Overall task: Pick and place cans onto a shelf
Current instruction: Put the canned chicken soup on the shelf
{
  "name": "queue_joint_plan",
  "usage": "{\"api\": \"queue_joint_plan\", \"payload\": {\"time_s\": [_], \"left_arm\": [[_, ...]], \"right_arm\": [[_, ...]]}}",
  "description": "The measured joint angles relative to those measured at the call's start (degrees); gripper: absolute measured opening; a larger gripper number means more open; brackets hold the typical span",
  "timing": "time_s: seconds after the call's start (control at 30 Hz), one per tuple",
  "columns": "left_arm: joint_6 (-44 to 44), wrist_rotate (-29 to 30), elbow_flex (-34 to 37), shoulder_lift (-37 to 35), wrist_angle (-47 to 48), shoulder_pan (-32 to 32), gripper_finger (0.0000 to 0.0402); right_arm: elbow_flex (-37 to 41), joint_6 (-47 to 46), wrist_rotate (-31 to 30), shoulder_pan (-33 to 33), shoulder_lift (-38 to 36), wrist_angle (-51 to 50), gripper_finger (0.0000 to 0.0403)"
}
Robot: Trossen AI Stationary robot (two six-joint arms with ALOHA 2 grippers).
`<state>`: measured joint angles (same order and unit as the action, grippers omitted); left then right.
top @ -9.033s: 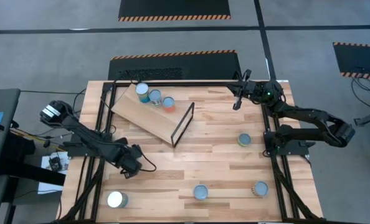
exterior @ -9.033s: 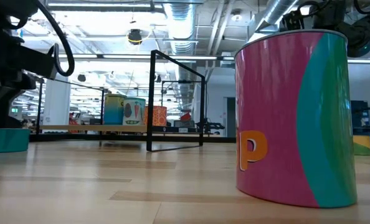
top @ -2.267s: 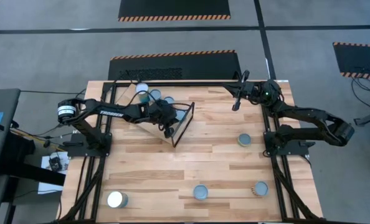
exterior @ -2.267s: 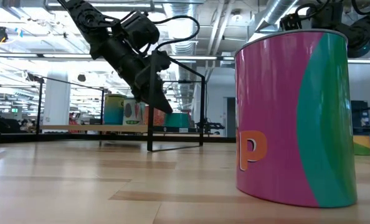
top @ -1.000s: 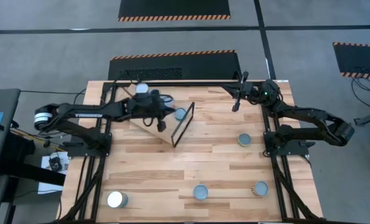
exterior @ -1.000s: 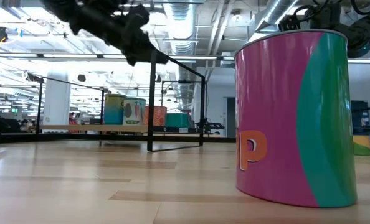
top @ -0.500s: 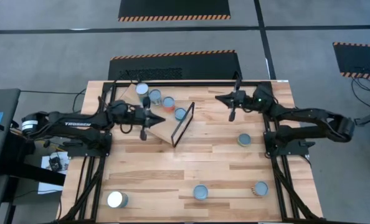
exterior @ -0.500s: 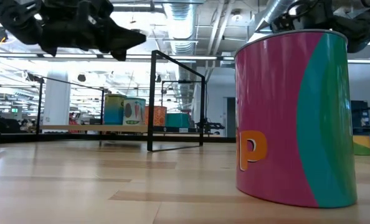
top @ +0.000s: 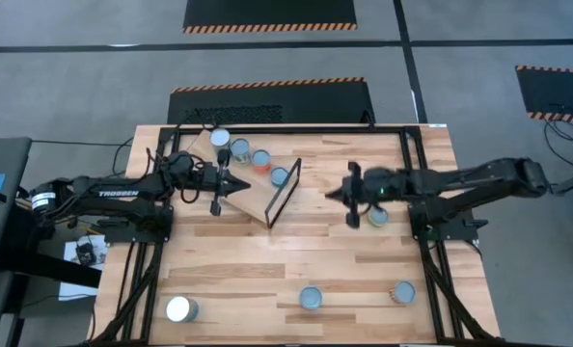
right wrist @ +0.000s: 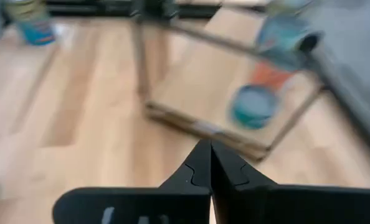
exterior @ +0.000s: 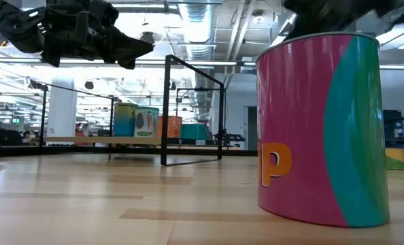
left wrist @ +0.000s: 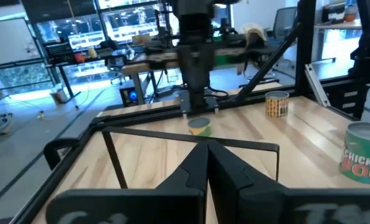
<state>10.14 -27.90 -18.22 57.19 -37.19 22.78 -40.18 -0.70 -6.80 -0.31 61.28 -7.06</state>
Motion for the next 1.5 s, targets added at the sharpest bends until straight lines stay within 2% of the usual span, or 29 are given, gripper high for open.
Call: {"api": "queue_joint_plan", "payload": {"time_s": [0.07,0.23,0.43,0.63,0.8,0.97,1.07,1.17,1.5], "left_arm": [[0.12,-0.06,0.00,0.00,-0.19,0.28,0.0000],[0.16,-0.02,0.00,0.00,-0.42,0.46,0.0000],[1.22,0.02,0.00,0.00,-1.54,0.46,0.0000],[2.11,0.04,0.00,0.02,-2.67,0.46,0.0000],[2.28,0.03,0.00,0.02,-3.20,0.46,0.0000],[2.76,0.04,0.00,0.02,-3.04,0.46,0.0000],[2.76,0.03,0.00,0.02,-3.32,0.46,0.0000],[2.76,0.04,0.00,0.02,-3.34,0.46,0.0000],[3.47,0.04,0.00,0.02,-3.89,0.46,0.0000]], "right_arm": [[-1.54,-4.85,-2.34,4.19,-0.04,-3.99,0.0020],[-4.02,-15.72,-7.07,12.69,1.08,-6.86,0.0044],[-10.20,-19.81,-8.44,18.52,9.00,-9.92,0.0068],[-20.14,-17.90,-2.06,21.18,20.28,-14.23,0.0099],[-27.08,-19.60,5.04,22.52,27.91,-17.75,0.0149],[-31.61,-22.68,9.37,22.80,34.30,-22.65,0.0204],[-32.93,-23.00,12.08,22.79,36.93,-23.10,0.0222],[-33.69,-23.05,14.49,22.81,38.54,-22.16,0.0225],[-33.79,-23.28,15.85,22.80,40.07,-17.97,0.0196]]}}
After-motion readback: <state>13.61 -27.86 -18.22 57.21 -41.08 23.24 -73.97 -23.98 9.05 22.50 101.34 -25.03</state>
